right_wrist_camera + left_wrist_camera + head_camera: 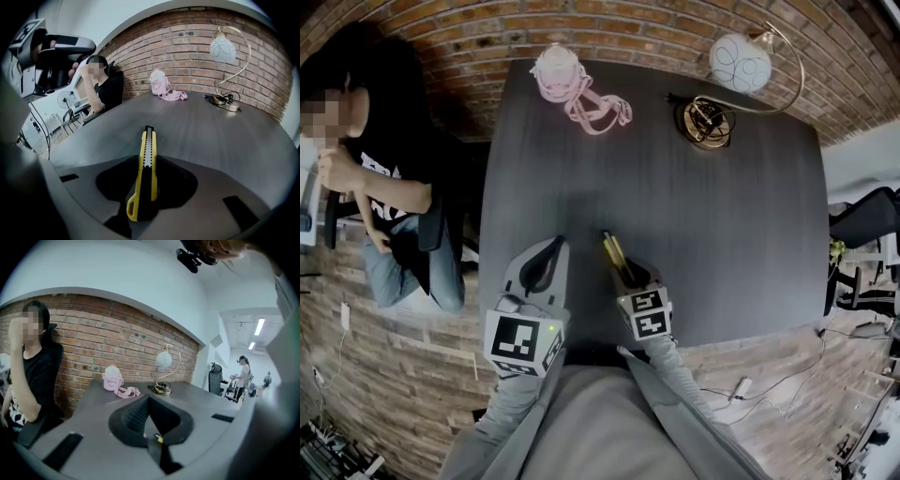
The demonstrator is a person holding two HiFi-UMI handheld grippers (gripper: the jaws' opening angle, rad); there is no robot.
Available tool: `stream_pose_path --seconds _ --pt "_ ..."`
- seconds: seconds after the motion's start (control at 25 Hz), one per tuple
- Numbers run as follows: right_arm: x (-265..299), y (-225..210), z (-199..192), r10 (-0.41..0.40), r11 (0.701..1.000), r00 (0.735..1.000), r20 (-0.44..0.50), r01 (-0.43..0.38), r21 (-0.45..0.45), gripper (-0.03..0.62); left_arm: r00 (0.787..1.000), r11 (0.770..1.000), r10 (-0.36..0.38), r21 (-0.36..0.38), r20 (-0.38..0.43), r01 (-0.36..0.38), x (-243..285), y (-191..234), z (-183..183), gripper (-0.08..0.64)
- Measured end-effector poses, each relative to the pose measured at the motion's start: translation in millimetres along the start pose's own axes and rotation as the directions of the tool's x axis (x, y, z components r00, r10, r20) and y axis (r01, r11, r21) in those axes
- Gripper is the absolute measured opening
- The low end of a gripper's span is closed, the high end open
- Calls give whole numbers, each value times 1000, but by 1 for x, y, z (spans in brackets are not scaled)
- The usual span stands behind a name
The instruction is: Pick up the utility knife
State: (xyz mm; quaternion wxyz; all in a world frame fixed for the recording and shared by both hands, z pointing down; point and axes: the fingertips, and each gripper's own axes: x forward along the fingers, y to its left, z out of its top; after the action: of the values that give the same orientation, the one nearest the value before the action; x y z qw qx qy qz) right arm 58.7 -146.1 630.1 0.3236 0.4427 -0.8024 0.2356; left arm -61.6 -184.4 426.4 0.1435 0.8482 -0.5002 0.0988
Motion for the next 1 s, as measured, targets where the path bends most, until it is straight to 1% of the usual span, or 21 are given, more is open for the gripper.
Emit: stream_pose_path --seconds 0.12,0.4,0.6,0.8,1.0 --pt "-7 -9 5 -6 1000 1000 26 6 9 130 1000 1000 2 7 7 -2 1 -3 4 18" --pt "-29 -20 34 -8 1000 996 94 6 24 132 999 1000 -1 25 33 0 0 -11 18 18" --pt "-47 -30 57 -14 1000 987 157 13 9 131 998 999 -3 42 58 1 -2 -18 32 18" --pt "-68 -35 87 -16 1000 970 242 15 6 132 997 998 -3 64 82 -3 -6 -21 44 18" --pt "-97 -41 119 -24 1000 939 343 22 11 132 994 998 4 69 105 -11 -9 -23 52 18"
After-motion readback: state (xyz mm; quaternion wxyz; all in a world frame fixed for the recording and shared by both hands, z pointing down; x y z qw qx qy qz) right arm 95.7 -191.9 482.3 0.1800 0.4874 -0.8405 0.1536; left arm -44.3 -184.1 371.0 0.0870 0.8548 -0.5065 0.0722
